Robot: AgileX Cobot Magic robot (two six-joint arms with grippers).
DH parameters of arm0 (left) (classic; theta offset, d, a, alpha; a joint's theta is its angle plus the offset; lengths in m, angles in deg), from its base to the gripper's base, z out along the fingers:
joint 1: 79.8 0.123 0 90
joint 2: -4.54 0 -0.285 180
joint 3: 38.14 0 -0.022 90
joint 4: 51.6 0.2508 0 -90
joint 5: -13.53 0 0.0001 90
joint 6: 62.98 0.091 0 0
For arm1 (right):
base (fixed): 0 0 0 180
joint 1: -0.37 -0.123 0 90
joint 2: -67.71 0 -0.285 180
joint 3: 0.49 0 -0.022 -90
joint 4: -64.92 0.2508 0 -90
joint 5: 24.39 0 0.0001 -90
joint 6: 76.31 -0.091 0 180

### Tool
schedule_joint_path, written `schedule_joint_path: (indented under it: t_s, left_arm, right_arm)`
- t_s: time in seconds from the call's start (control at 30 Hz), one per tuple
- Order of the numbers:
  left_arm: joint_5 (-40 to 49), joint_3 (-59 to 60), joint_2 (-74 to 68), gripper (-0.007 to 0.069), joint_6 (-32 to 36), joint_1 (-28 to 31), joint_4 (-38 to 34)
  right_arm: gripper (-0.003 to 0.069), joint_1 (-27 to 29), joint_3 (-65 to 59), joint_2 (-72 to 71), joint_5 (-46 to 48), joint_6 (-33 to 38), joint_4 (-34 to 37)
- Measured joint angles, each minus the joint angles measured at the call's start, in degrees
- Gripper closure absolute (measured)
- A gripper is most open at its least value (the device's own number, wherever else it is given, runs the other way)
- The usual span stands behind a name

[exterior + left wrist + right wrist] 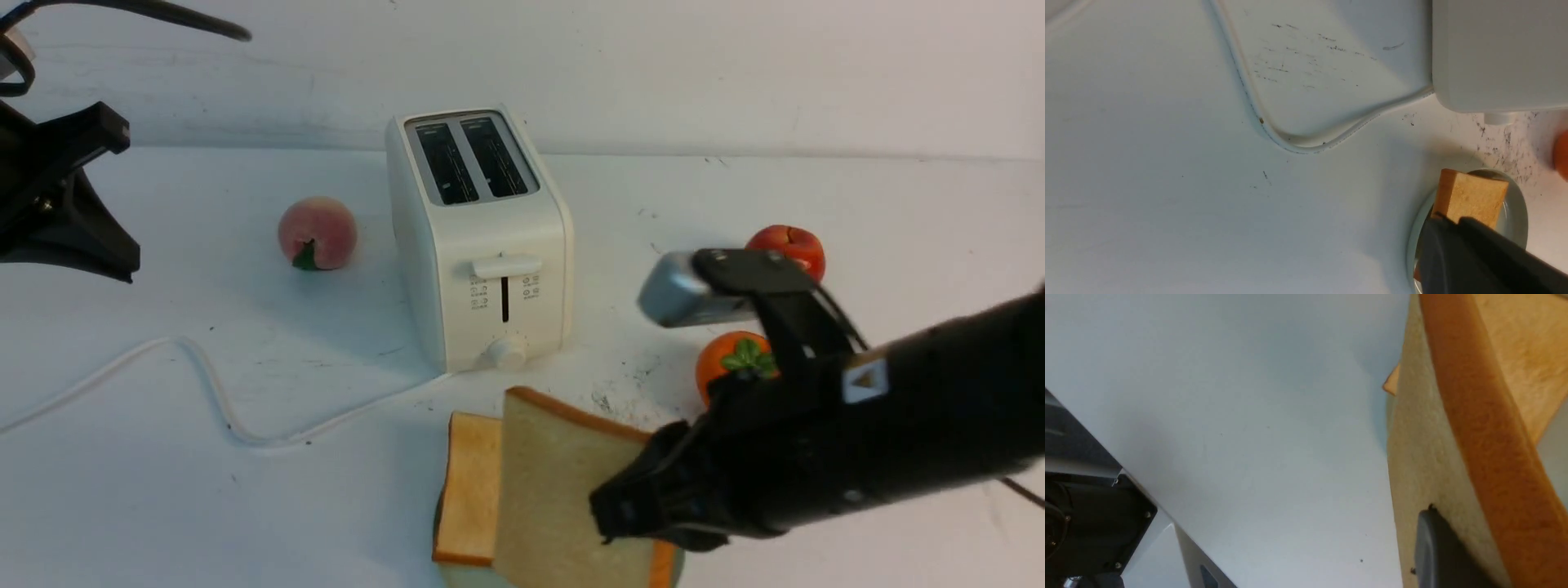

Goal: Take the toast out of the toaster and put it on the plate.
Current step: Use the right arm to put a slice of bread into the plate

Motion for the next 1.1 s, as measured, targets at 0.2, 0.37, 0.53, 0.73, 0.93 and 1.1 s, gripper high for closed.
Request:
schedule_joint_path:
  t_s: [0.2,0.37,0.53,0.73,0.93,1.1]
  left_arm:
    - [0.00,0.00,0.00,0.0597,0.06,0.00,-0.19]
    - [0.06,0.00,0.00,0.0594,0.11,0.00,-0.19]
    - [0.06,0.00,0.00,0.0589,0.11,0.00,-0.19]
    - [0.06,0.00,0.00,0.0587,0.11,0.00,-0.19]
    - [0.06,0.00,0.00,0.0586,0.11,0.00,-0.19]
    - [0.06,0.00,0.00,0.0581,0.11,0.00,-0.23]
  right_arm:
    - [0.0531,2.24,7.83,11.68,0.41,9.73,9.07]
    - [0.0531,6.23,12.56,17.46,5.73,14.16,13.80]
    - [0.0531,9.02,13.25,22.26,8.55,18.11,18.98]
    - [0.0531,9.60,13.43,26.09,9.58,24.98,26.36]
    - [0.0531,10.70,13.43,26.60,9.40,26.90,26.77]
    - [0.0531,12.83,13.43,26.60,8.45,27.13,25.07]
